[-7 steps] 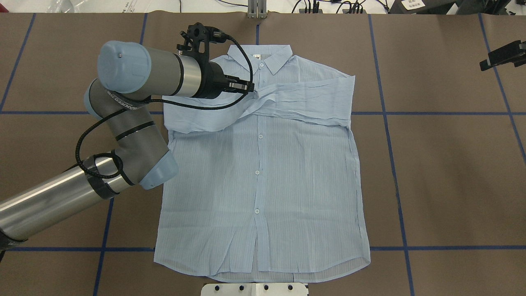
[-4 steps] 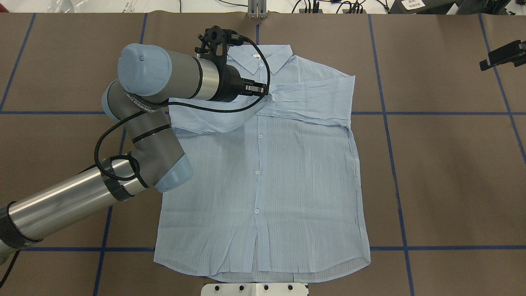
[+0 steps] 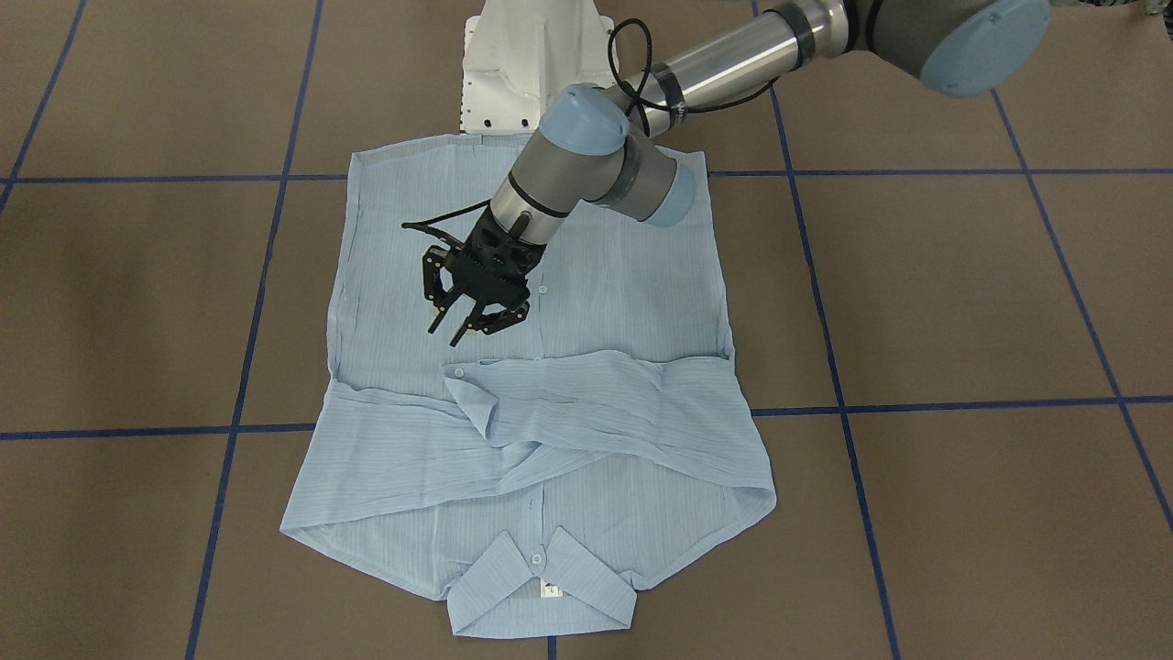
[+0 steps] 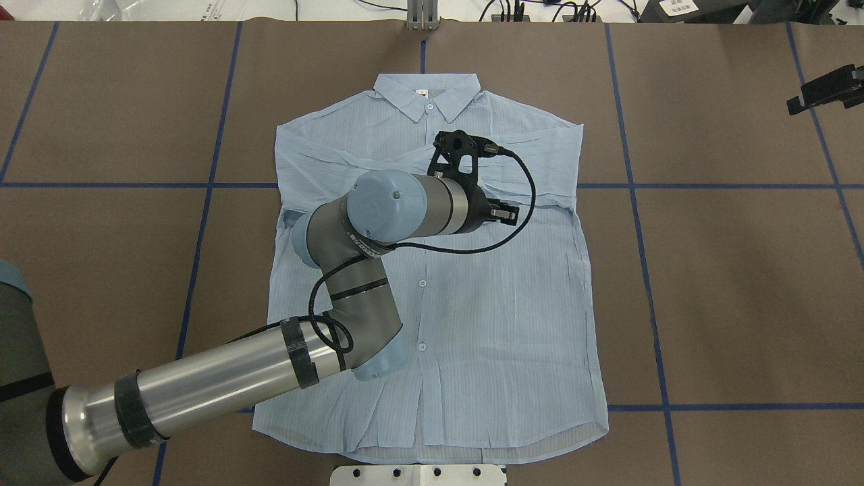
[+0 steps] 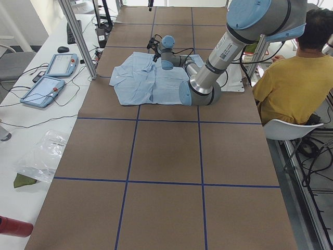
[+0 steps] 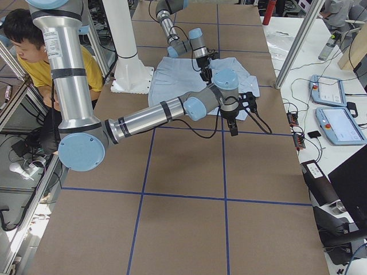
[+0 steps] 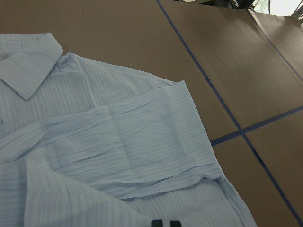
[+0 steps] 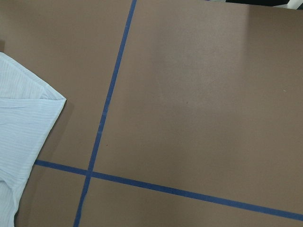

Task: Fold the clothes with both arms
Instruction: 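Lay the held sleeve across the shirt body with the left gripper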

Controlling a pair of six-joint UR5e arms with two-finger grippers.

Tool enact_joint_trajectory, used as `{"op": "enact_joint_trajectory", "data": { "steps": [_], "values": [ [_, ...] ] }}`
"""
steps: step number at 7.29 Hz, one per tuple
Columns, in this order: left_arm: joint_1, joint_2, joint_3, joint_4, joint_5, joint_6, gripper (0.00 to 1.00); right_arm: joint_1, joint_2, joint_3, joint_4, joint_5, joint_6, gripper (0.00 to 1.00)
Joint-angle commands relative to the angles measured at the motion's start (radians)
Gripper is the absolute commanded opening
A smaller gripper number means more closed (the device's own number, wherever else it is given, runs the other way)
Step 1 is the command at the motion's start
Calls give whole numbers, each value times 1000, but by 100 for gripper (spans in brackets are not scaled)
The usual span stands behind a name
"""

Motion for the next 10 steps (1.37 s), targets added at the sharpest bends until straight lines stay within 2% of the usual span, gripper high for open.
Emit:
{"op": "enact_joint_trajectory", "data": {
  "steps": [1,2,3,4,5,6,8,9,10],
  "values": [
    [24,-19,9,2,15,-45,100,-2,3,1,0,0,4,100],
    [21,-13,5,20,13,-17,100,-2,3,1,0,0,6,100],
    [16,0,-42,127,13,25,100,-2,3,7,0,0,50,100],
    [12,54,-156,228,13,59,100,-18,-3,40,1,-8,117,100],
    [10,166,-305,281,13,91,100,-69,-21,105,2,-44,203,100],
    [8,279,-441,306,13,122,100,-163,-70,178,26,-116,315,100],
    [7,439,-600,310,15,125,100,-393,-127,319,63,-289,587,100],
    [8,527,-678,310,16,125,100,-540,-159,375,63,-416,706,100],
    [11,625,-750,310,16,118,100,-710,-173,407,63,-580,850,100]
  ]
}}
